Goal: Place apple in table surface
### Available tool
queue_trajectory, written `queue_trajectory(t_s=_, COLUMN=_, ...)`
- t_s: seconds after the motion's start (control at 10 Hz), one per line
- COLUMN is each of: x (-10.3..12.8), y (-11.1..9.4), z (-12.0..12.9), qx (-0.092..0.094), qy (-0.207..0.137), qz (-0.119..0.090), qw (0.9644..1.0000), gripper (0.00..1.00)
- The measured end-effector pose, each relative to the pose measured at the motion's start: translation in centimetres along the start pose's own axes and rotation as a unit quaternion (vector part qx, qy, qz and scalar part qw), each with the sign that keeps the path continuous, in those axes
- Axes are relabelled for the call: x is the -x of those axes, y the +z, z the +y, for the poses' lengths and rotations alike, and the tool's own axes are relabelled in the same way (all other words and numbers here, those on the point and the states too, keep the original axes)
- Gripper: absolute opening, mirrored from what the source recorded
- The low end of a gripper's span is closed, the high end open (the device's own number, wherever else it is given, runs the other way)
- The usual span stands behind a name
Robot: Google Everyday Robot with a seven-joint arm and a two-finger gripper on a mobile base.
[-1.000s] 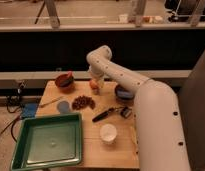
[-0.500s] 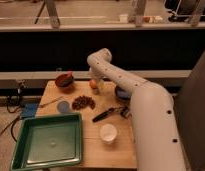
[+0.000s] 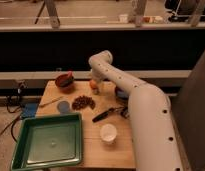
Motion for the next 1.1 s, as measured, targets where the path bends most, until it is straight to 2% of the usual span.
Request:
queue_trajectory(t_s=0.6, x=0.9, y=-1.2, z=-0.8, qx=-0.002, qy=-0.018, qz=0.001, qw=0.9998, gripper=0.76)
queue_trajectory(t_s=0.7, x=1.0, y=-1.2, z=-0.8, qx=-0.002, qy=-0.021, qz=0.0, qw=0.9998, gripper=0.7)
queue_trajectory(t_s=1.0, x=1.1, y=-1.4, z=-0.8, qx=-0.002, qy=-0.022, qz=-0.001, qw=0.9998, gripper=0.41)
queue_trajectory(t_s=1.1, x=1.0, y=-1.4, z=-0.8, qx=-0.002, qy=-0.022, qz=-0.002, qw=0.9998, gripper=0.36)
